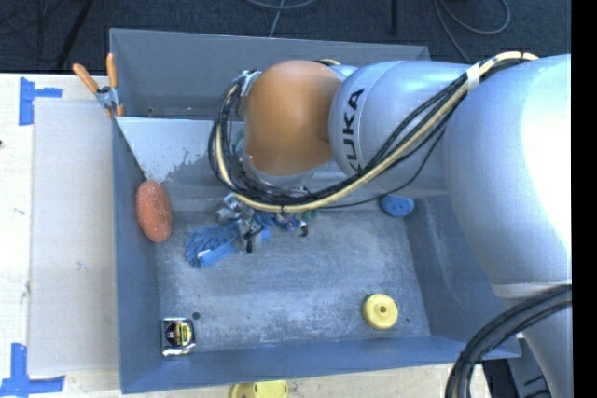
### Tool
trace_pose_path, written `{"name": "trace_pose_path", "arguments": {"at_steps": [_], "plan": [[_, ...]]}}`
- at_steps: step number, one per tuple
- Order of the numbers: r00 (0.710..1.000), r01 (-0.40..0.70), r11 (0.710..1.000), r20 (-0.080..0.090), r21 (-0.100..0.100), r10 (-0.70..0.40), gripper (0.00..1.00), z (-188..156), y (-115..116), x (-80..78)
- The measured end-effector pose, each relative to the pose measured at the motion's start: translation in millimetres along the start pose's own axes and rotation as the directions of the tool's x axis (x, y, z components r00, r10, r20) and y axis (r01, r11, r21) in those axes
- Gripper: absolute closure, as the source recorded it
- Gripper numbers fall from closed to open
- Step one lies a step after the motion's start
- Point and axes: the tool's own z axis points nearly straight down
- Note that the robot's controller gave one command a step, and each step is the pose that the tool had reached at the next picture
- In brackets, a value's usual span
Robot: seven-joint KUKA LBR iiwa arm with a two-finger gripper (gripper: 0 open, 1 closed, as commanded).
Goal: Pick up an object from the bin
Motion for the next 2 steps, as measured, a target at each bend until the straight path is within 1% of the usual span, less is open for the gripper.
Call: {"name": "trace_pose_path", "arguments": {"at_steps": [1, 2], "plan": [[1.0, 0.012, 1.0, -0.011, -0.003, -0.012, 1.0, -44, 35, 9.6], [0.999, 0.047, 0.999, 0.0, 0.0, -0.047, 1.0, -79, 37, -6.3]]}}
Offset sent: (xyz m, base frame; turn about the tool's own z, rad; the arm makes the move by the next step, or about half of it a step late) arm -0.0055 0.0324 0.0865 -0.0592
